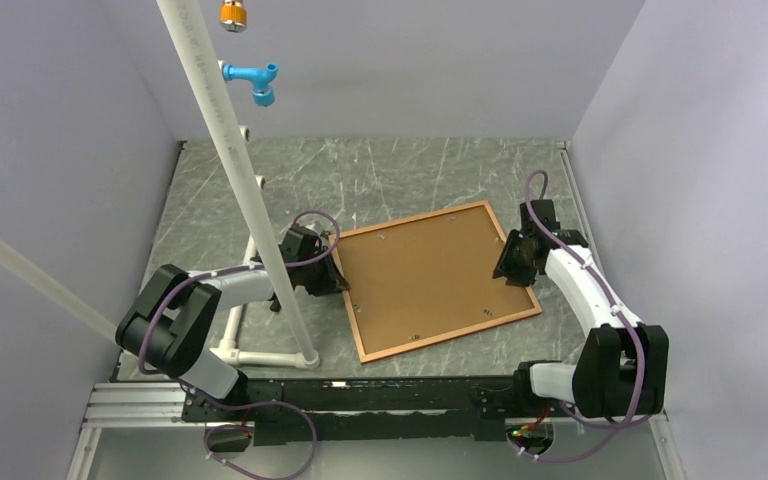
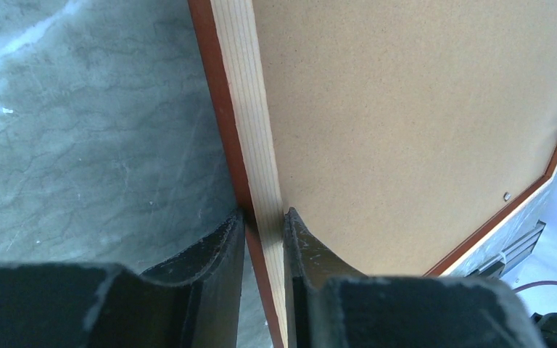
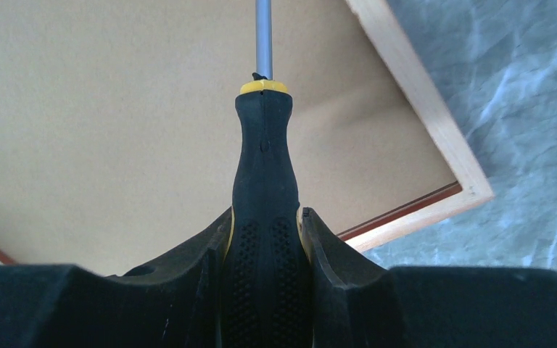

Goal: Take the photo out of the frame

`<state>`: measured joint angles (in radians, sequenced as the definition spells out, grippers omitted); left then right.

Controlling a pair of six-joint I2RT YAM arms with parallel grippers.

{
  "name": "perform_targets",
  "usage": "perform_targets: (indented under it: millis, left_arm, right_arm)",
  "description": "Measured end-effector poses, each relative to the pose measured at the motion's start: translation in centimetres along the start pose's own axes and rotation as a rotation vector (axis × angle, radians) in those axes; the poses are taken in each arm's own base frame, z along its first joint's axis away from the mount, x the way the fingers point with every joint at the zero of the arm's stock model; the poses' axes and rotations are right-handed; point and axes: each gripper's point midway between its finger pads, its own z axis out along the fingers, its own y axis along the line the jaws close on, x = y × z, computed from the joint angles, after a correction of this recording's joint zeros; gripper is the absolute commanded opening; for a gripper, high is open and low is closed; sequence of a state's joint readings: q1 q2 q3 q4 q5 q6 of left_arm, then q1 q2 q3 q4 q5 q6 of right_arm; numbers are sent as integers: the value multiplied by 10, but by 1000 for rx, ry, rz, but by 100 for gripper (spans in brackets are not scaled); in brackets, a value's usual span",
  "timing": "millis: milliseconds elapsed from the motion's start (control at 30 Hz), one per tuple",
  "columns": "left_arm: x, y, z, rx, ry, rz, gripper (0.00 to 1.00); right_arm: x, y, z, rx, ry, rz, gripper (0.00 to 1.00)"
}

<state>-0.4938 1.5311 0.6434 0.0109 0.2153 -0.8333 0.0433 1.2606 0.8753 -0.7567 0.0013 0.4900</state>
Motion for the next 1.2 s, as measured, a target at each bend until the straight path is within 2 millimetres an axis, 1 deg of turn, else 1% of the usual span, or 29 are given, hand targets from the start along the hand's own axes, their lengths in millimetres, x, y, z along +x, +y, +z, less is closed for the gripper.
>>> perform_targets:
  millis: [133, 267, 433, 733, 833, 1067, 1200]
  left_arm:
    - [0, 0, 0, 0, -3, 1, 4]
    - [0, 0, 0, 2, -5, 2, 0]
    - [0, 0, 0, 2, -7, 2, 0]
    - [0, 0, 0, 1, -6, 2, 0]
    - [0, 0, 0, 0, -5, 2, 0]
    - [0, 0, 0, 0, -5, 3, 0]
    - [0, 0, 0, 0, -4, 6, 0]
  right_arm:
    - [11, 4, 1, -46, 33, 7, 0]
    - [11, 8, 1, -78, 28, 9, 0]
    - [9, 8, 3, -78, 21, 14, 0]
    - [10, 2, 8, -45, 22, 17, 0]
    - [9, 1, 13, -37, 25, 18, 0]
    - [18, 4, 25, -61, 72, 13, 0]
    - [15, 10, 29, -91, 66, 2, 0]
